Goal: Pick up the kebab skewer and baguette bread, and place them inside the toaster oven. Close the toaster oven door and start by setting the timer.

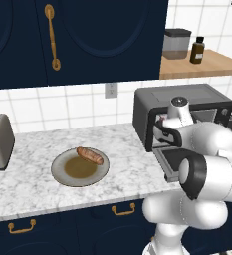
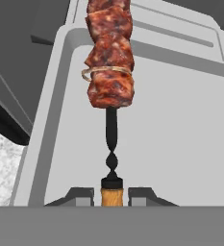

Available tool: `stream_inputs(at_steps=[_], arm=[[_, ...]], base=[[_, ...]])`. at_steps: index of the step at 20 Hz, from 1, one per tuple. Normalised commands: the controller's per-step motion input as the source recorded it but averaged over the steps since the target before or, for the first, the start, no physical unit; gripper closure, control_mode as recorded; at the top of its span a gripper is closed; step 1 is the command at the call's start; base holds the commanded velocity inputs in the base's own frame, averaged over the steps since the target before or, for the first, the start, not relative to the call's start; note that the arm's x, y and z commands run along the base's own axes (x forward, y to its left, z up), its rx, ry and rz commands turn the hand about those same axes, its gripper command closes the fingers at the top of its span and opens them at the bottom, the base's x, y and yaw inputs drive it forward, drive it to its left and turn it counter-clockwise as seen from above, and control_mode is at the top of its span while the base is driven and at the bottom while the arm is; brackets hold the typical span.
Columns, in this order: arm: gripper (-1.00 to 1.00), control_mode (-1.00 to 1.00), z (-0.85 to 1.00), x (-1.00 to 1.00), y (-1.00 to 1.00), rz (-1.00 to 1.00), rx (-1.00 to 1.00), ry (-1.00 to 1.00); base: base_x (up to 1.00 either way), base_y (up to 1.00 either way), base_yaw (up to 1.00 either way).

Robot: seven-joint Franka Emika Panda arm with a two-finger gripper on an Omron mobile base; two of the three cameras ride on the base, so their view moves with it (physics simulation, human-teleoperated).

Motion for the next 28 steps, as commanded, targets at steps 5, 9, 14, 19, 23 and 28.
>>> stream_inputs(at_steps=[5, 9, 14, 19, 23, 28], arm=[[1.00, -1.00, -0.10, 0.01, -0.09, 0.00, 0.00, 0.00], [1.00, -1.00, -0.06, 0.04, -0.01, 0.00, 0.00, 0.00], [1.00, -1.00, -0.03, 0.08, 0.00, 0.00, 0.00, 0.00], [1.00, -1.00, -0.04, 0.06, 0.00, 0.00, 0.00, 0.00], [1.00, -1.00, -0.11, 0.00, 0.00, 0.00, 0.00, 0.00], [-1.00, -1.00, -0.12, 0.00, 0.00, 0.00, 0.00, 0.00]], base=[[0.00, 0.00, 0.00], [0.00, 0.00, 0.00], [0.00, 0.00, 0.00], [0.00, 0.00, 0.00], [0.00, 0.00, 0.00], [0.00, 0.00, 0.00]])
